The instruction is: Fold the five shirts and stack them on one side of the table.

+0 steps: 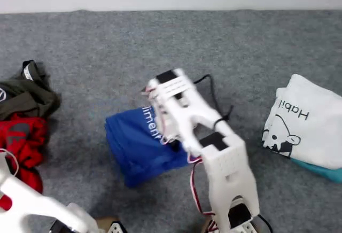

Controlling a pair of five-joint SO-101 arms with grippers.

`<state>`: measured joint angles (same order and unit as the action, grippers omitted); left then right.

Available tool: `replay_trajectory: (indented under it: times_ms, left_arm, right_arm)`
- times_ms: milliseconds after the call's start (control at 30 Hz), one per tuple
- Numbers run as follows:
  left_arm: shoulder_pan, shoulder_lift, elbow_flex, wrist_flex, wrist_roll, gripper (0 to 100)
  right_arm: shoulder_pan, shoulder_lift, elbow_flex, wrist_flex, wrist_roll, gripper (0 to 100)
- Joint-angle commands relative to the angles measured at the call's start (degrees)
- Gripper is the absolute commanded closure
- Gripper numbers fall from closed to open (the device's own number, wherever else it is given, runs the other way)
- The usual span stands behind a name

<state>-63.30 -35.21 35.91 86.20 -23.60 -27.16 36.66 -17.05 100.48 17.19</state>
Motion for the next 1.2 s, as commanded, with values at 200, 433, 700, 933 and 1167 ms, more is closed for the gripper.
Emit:
replay_trajectory:
  times_ms: [200, 433, 700, 933, 1167]
  left_arm:
    - [-0.18, -1.41, -2.51, -0.88, 0.18, 99]
    - [-0.26, -1.41, -3.12, -0.88, 0.09, 99]
    - [-0.35, -1.41, -4.79, 1.76, -1.41, 99]
    - [-0.26, -1.41, -5.23, 2.55, -1.85, 99]
    - [-0.26, -1.41, -5.23, 3.34, -1.85, 99]
  right_arm:
    - [18.15, -8.4, -8.88, -2.24, 43.34, 99.0]
    - [16.31, -8.31, -10.99, -12.26, 56.7, 99.0]
    - [14.46, -8.22, -10.46, -9.45, 53.8, 92.0]
    - [14.99, -15.43, -10.64, -1.98, 24.44, 81.2]
    - [14.81, -20.97, -10.2, 2.42, -1.32, 83.0]
